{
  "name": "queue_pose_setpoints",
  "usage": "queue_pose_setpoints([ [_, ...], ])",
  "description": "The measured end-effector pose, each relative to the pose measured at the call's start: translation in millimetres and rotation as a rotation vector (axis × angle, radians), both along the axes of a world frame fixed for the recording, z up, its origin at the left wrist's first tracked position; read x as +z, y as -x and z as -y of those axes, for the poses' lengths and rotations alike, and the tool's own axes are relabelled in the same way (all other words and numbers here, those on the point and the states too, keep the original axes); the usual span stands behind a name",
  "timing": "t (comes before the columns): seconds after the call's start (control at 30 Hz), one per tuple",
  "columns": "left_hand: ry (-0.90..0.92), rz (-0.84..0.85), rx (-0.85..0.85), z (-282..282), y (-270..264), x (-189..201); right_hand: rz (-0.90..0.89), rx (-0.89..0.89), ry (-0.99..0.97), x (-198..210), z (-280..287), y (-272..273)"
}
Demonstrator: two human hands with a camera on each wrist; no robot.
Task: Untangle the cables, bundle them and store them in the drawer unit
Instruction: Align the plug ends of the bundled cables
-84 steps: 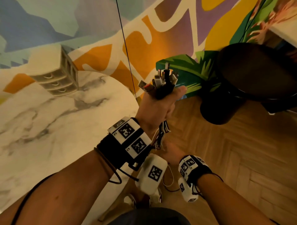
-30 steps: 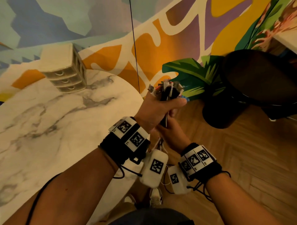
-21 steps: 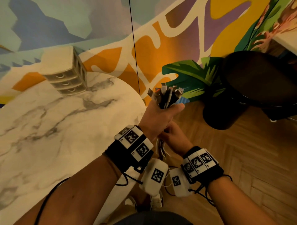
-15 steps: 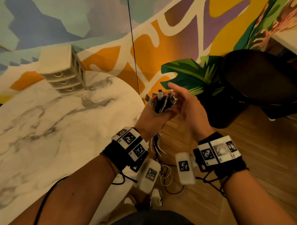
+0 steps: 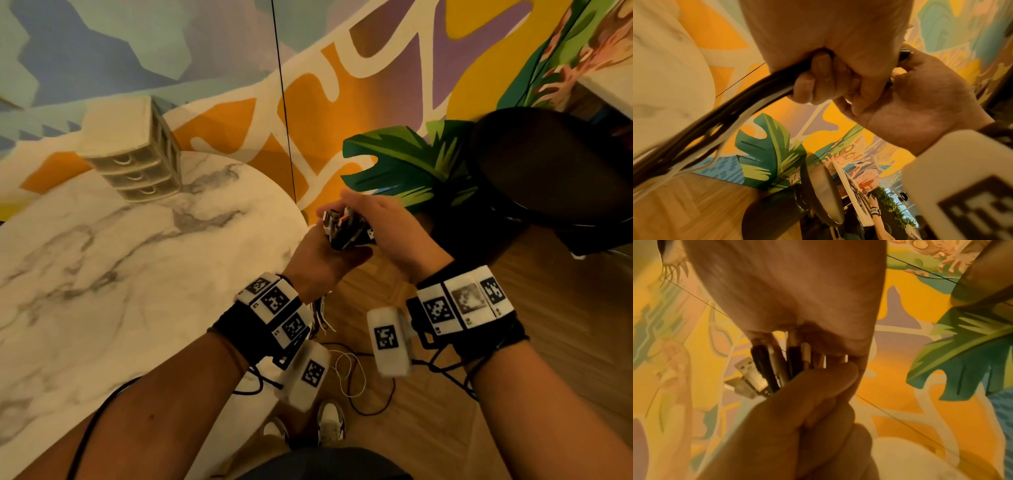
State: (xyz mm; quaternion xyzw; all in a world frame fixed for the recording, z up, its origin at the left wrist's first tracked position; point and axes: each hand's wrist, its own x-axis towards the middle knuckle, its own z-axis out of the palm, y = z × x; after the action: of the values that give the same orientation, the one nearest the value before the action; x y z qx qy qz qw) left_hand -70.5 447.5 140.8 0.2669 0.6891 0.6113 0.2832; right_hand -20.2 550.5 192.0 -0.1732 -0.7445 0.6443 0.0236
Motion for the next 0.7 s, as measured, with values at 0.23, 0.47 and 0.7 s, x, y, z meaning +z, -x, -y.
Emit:
queue_pose_setpoints([
  [0.23, 0.082, -0.022, 0.040, 5.1, -1.0, -1.0, -0.018, 0.063, 0.088, -14.2, -3.2, -1.9],
  [0.47, 0.150, 0.006, 0.052, 5.4, 7.3, -9.4, -0.103, 0.042, 0.053, -19.5, -3.7, -5.3],
  [0.7, 0.167, -0.017, 0.079, 9.2, 4.6, -6.9, -0.209, -0.105, -0.409, -10.5, -8.8, -7.3],
])
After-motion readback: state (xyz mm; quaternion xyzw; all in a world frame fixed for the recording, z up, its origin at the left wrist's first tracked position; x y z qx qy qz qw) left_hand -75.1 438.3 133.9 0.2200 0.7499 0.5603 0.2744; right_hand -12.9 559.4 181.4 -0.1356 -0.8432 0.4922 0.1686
